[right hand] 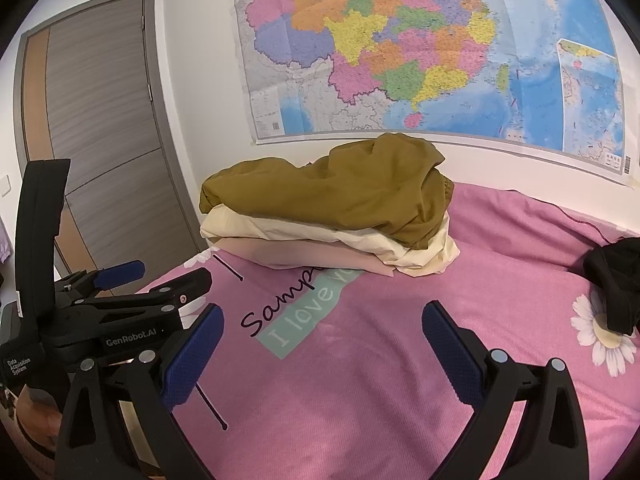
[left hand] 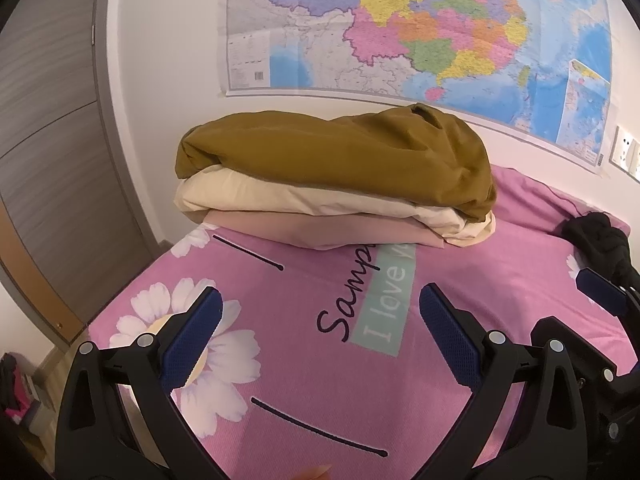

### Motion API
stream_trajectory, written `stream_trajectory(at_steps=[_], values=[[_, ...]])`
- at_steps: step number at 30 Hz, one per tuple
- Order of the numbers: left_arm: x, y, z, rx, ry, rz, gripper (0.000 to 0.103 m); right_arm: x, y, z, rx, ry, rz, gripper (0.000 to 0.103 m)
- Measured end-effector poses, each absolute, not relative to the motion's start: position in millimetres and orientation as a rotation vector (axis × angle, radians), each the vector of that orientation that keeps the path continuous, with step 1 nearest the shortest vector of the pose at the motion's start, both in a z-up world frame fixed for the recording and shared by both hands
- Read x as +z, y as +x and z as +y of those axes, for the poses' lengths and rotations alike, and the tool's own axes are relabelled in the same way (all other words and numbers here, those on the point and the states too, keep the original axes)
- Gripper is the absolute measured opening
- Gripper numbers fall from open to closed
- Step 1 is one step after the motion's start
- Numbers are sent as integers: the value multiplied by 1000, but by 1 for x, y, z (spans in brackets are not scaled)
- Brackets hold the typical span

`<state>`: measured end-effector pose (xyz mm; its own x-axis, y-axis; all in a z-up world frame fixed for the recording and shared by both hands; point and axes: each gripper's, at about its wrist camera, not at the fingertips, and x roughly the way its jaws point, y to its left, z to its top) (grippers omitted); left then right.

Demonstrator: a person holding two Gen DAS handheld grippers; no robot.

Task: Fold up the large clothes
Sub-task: 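Open both grippers and withdraw them from the stacked clothes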

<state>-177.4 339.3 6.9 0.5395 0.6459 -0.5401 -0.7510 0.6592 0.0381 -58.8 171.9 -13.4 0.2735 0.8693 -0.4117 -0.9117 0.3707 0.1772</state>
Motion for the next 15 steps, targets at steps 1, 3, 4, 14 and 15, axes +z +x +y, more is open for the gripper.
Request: stream_trajectory(at_steps=[1,3,4,14,15], values=[[7,-178,339,837,-207,552,98,-13,-59,171,1200,-100,485,97],[7,-178,338,837,-208,551,98,-13,-60,171,1201,-101,483,97],[7,-179,339,838,-208,550,98,-12,-60,170,1201,-104,481,97],[11,-185,334,854,-197,513,98,-10,-63,166,1199,-102,475,97],[12,-184,331,856,-179,509,97,-10,-63,166,1200,-100,475,97]])
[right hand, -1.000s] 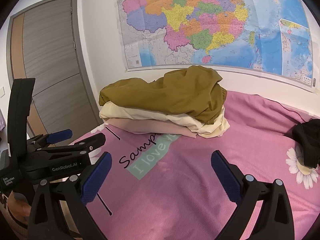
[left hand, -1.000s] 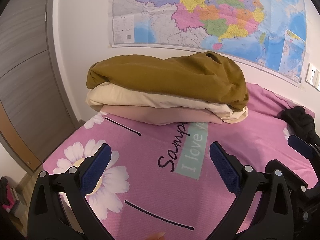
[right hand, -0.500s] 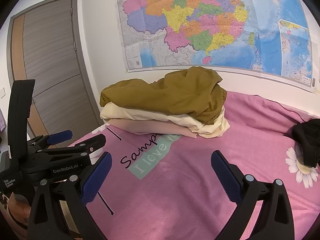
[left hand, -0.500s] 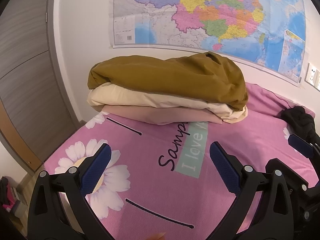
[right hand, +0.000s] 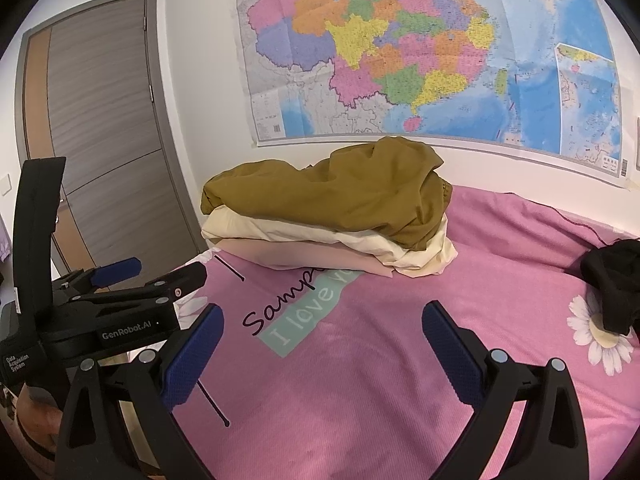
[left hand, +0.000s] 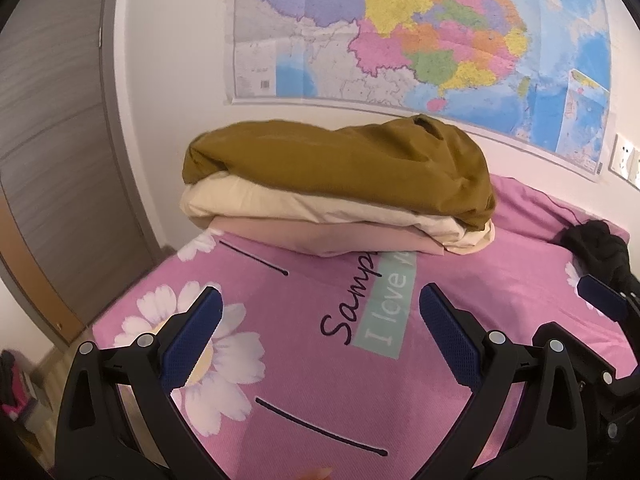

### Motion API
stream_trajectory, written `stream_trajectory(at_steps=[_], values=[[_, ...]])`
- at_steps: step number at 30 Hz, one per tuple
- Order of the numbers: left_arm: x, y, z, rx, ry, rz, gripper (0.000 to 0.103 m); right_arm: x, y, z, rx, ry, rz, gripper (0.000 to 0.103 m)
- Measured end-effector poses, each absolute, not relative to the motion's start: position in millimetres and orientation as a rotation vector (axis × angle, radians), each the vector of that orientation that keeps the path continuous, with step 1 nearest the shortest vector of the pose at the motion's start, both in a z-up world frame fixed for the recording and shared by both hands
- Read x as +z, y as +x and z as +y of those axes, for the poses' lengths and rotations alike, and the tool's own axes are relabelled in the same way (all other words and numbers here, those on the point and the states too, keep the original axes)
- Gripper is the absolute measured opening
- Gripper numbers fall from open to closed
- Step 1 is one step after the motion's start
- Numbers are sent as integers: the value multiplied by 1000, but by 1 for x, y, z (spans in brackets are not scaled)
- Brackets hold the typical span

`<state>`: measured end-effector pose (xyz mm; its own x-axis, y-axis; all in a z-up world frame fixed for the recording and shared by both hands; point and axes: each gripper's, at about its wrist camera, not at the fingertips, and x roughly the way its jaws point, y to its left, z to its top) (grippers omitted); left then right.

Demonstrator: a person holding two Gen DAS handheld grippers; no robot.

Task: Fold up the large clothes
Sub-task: 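Open both grippers and withdraw them from the stacked clothes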

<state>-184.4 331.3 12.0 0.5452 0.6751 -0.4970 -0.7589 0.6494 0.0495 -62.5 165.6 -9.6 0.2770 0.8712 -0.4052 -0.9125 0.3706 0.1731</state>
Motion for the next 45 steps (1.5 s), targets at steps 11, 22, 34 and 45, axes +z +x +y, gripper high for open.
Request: stream_trajectory(at_steps=[11,22,34,45], values=[[10,-186,330,852,-226,517,98,-9,-64,159,1189,-93,479,97],[5,-172,316,823,-181,542,98,-12,-58,148,1172,-78,495,97],[2,-162,307,783,-169,547,97,-16,-53,141,1158,-65,508,97],[-1,-159,304,761,-188,530,96,-17,-46,135,1140,-44,516,97]])
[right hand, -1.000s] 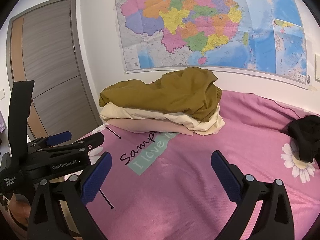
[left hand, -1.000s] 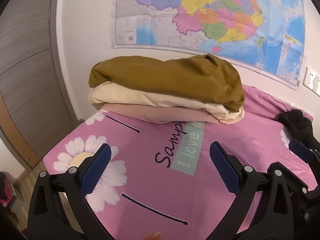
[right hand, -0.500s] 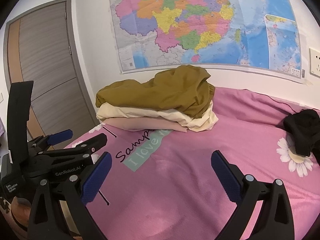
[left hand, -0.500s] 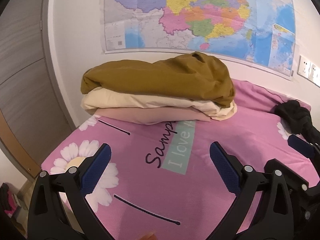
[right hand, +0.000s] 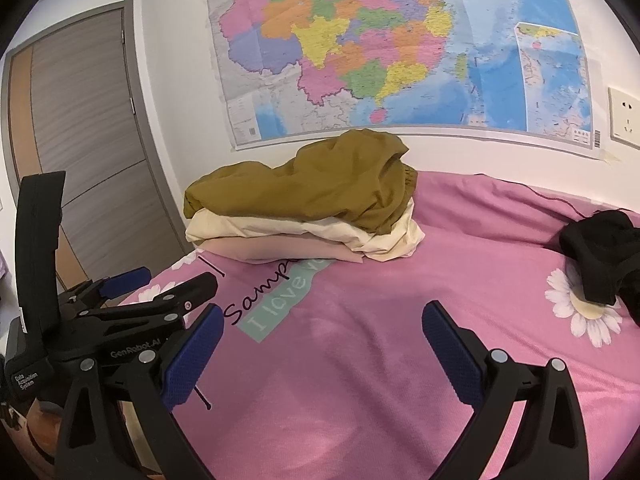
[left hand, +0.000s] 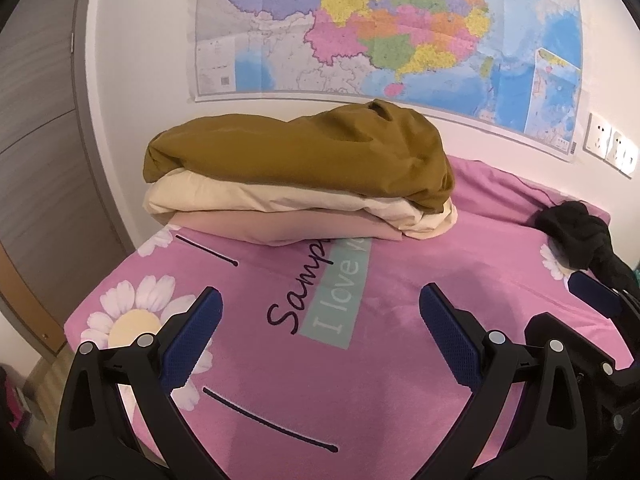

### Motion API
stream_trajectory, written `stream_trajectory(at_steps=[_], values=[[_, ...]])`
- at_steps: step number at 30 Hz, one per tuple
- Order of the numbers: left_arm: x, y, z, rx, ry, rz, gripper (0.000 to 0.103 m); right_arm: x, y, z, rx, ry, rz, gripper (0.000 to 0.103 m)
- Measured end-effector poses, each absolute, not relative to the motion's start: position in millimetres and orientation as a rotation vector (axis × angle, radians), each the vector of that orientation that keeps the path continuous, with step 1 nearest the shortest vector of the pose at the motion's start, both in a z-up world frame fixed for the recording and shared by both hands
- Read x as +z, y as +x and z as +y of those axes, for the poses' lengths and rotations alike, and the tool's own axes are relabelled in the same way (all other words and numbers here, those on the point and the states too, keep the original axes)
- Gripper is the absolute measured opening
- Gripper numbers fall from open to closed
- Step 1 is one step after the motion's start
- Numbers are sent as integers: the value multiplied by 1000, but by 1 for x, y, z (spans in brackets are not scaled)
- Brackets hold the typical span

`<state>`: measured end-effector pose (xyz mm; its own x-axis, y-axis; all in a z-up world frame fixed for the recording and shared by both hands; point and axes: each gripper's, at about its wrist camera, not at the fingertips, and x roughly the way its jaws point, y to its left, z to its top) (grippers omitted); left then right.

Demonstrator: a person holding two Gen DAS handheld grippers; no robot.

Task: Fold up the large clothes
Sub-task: 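Open both grippers and withdraw them from the stacked clothes, then move both grippers toward the black garment on the bed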

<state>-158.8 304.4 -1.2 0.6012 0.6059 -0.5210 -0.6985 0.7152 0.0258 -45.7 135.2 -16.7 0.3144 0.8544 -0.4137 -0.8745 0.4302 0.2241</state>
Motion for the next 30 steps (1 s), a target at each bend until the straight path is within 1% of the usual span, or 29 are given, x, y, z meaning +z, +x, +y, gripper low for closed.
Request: stream_trajectory(at_steps=[1,3,4,6,15,19,24,26,28,30], values=[[-1,-158,304,759,-189,530,92,-17,-45,135,1138,-41,520,97],[-3,-155,304,745,-193,547,92,-16,-43,134,1135,-34,519,97],[-4,-154,304,741,-194,552,92,-16,-43,134,1134,-33,522,97],[-5,-150,301,740,-177,561,97,-16,-42,133,1130,-30,519,97],[-12,-143,300,589,-295,541,98,-18,-31,118,1090,-9,513,97],[-13,-135,293,597,-244,533,98,-21,-28,112,1081,-10,500,97],[-21,-125,295,511,-348,557,98,-26,-20,103,1085,3,512,97],[-24,-117,291,518,-313,591,98,-29,-16,95,1080,23,516,97],[-24,-108,281,560,-213,617,98,-30,-16,90,1052,0,508,97],[-24,-104,277,548,-208,611,97,-32,-14,83,1018,-23,510,97]])
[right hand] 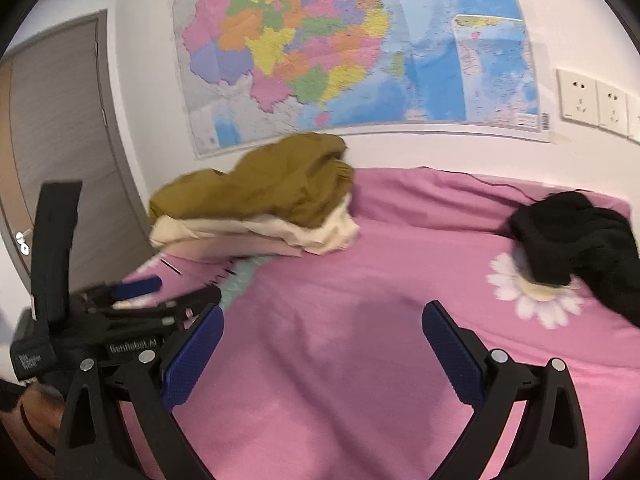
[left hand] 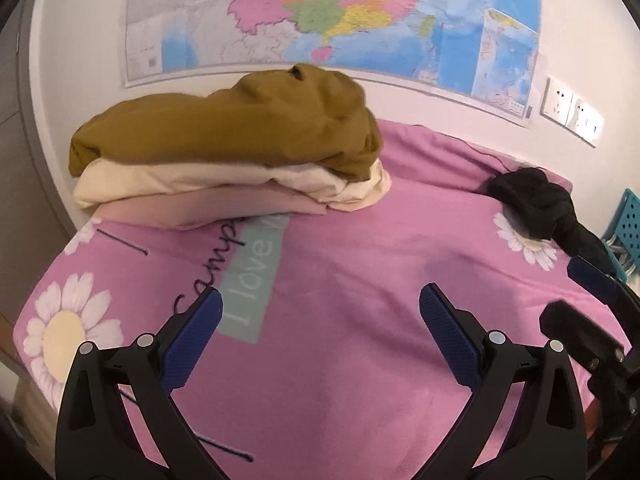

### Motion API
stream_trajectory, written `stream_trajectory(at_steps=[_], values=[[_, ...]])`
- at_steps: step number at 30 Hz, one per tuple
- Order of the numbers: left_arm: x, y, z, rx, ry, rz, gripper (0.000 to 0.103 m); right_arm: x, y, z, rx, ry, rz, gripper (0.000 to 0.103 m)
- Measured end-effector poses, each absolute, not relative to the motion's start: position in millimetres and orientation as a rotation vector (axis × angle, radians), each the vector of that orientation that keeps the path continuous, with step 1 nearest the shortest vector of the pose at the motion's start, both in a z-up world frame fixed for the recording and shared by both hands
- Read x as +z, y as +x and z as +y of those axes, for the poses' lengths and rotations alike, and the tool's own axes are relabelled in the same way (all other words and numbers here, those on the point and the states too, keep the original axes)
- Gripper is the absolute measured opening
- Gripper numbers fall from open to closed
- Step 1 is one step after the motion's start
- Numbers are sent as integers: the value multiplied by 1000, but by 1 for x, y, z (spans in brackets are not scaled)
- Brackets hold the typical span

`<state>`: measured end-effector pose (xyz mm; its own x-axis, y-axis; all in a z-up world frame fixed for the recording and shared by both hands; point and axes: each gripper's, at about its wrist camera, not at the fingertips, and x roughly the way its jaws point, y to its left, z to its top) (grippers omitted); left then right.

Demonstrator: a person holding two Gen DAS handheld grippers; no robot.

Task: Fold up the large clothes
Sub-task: 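Move both grippers toward the black garment on the bed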

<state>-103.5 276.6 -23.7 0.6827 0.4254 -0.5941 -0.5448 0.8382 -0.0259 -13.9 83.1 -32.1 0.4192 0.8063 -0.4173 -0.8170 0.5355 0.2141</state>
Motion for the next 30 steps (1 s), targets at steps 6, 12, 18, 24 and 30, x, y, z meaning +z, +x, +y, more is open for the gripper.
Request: stream_trajectory(at_steps=[6,12,18,24,30], values=[[-23,-82,264,459,-230,609,88,-43,0,55,930,8,551,97],[-29,-57,240,394,-190,650,98,-52,15,21,846,59,584,97],[-34,-33,211,312,-149,679,98,-54,24,-3,787,82,585,97],[-33,-16,183,311,-81,647,98,-56,32,-24,725,91,577,97],[-37,7,168,283,-57,672,98,-58,42,-39,641,86,587,97]])
